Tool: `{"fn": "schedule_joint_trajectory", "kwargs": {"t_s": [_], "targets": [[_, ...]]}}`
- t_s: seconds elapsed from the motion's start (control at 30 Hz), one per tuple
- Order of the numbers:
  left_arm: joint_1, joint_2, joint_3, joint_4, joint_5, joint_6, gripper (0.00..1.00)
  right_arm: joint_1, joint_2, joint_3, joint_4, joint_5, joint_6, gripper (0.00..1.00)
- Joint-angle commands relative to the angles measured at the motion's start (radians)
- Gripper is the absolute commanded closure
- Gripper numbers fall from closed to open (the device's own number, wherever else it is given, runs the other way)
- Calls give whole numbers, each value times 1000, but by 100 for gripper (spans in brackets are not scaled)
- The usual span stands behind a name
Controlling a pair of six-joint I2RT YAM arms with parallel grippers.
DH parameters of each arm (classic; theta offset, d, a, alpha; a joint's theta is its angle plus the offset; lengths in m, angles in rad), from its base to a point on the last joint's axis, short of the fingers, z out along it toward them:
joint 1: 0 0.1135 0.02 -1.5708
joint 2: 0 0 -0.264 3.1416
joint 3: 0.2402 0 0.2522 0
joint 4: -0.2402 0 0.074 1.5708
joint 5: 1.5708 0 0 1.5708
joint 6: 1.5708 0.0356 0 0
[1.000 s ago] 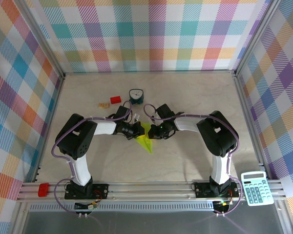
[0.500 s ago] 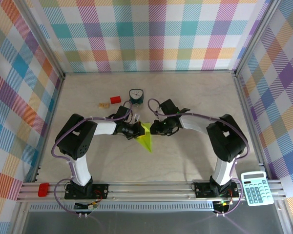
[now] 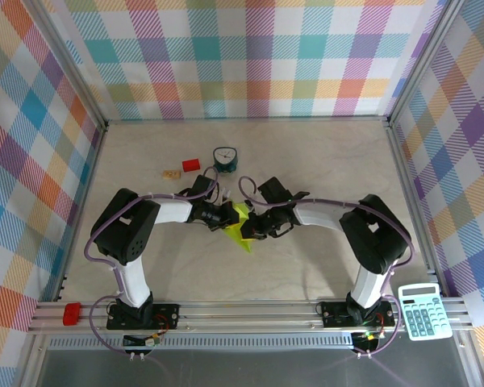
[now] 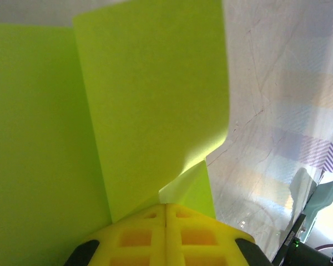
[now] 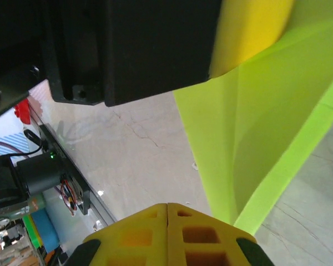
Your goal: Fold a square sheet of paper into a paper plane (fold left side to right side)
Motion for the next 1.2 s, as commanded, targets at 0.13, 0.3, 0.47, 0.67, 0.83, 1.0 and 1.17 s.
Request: {"fn": "schedule_joint_trajectory", "kwargs": {"t_s": [0.13, 0.3, 0.47, 0.67, 0.83, 1.0, 1.17], "targets": [[-6, 14, -19, -125, -91, 26, 100, 4, 61, -1, 40, -44, 21, 100], [-5, 16, -18, -124, -90, 27, 100, 6, 83, -3, 36, -41, 16, 100], [-6, 15, -18, -129, -93, 28, 100, 11, 89, -18, 26, -35, 14, 100], [-6, 18, -13, -133, -97, 29, 100, 18, 64, -45, 19, -31, 13, 100], [-5, 19, -12, -137, -99, 29, 100, 21, 12, -66, 37, -24, 26, 100], [-5, 17, -12, -138, -99, 31, 100, 21, -20, -65, 62, -26, 36, 100], [-6, 19, -13, -137, -99, 30, 100, 22, 4, -59, 78, -32, 41, 100]]}}
